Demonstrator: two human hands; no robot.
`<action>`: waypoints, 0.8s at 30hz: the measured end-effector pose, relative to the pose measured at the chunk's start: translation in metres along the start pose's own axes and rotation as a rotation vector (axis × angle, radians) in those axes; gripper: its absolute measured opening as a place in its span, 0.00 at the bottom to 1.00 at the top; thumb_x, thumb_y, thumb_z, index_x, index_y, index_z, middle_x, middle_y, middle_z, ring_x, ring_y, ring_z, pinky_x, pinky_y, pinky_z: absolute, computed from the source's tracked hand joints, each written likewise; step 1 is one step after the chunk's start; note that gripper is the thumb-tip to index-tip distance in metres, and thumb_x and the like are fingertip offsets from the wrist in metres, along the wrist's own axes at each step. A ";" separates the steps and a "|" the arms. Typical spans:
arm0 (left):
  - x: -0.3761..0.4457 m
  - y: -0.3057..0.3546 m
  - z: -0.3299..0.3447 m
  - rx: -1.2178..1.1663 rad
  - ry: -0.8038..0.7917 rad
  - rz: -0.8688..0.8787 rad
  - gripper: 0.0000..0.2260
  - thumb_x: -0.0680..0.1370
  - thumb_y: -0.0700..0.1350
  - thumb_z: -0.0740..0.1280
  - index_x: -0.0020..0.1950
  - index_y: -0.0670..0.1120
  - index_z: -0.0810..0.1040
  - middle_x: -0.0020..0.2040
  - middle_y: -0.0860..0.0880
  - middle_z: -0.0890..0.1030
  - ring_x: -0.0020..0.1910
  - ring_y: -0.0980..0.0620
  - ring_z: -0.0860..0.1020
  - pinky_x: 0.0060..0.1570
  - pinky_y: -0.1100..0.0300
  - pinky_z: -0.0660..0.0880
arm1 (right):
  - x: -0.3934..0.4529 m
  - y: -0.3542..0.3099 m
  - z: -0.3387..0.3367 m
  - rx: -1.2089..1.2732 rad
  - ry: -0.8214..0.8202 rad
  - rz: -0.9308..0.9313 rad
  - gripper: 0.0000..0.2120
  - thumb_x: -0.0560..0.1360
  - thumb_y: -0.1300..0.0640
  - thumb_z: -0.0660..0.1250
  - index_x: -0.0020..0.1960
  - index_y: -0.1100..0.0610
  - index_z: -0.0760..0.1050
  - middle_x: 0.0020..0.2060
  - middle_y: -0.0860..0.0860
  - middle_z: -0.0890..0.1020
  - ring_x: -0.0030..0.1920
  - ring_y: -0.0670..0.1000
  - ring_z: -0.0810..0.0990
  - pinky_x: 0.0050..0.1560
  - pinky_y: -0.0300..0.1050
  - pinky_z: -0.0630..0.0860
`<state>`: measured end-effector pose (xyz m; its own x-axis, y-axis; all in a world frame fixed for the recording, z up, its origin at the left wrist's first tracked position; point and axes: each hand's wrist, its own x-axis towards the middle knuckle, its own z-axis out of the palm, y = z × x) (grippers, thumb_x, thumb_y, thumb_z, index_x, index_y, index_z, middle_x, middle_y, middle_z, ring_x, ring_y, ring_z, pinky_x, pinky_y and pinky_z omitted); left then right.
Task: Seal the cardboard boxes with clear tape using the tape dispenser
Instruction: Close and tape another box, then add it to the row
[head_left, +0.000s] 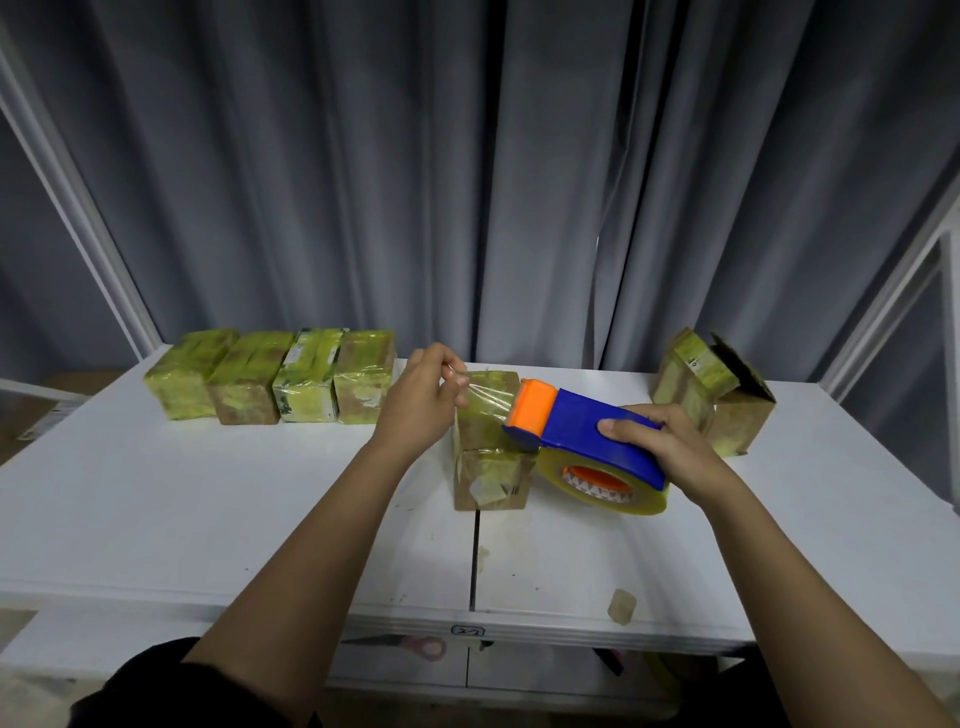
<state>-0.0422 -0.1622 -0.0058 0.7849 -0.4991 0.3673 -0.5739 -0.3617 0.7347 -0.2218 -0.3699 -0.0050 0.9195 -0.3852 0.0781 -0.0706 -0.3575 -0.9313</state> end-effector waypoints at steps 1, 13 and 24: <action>0.002 0.001 0.000 0.041 -0.021 0.019 0.04 0.80 0.42 0.60 0.47 0.49 0.71 0.45 0.54 0.71 0.38 0.54 0.81 0.41 0.54 0.77 | 0.000 -0.001 0.000 -0.037 0.005 -0.011 0.20 0.65 0.42 0.70 0.48 0.57 0.82 0.38 0.51 0.85 0.39 0.51 0.84 0.36 0.37 0.77; 0.008 -0.007 0.008 0.021 -0.180 -0.065 0.03 0.80 0.40 0.62 0.48 0.47 0.70 0.47 0.50 0.74 0.40 0.51 0.78 0.37 0.63 0.70 | 0.024 -0.026 -0.017 -0.392 -0.088 0.079 0.14 0.71 0.42 0.71 0.48 0.53 0.81 0.38 0.46 0.85 0.39 0.47 0.83 0.37 0.37 0.75; -0.022 -0.033 0.025 -0.406 -0.118 -0.403 0.05 0.80 0.42 0.62 0.54 0.44 0.73 0.45 0.53 0.75 0.35 0.56 0.79 0.35 0.66 0.71 | 0.031 -0.027 -0.009 -0.345 -0.073 -0.013 0.13 0.70 0.43 0.72 0.48 0.51 0.77 0.43 0.45 0.84 0.44 0.47 0.84 0.44 0.44 0.81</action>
<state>-0.0461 -0.1592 -0.0527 0.8780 -0.4774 -0.0354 -0.0816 -0.2222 0.9716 -0.1950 -0.3800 0.0257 0.9454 -0.3217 0.0522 -0.1737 -0.6329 -0.7545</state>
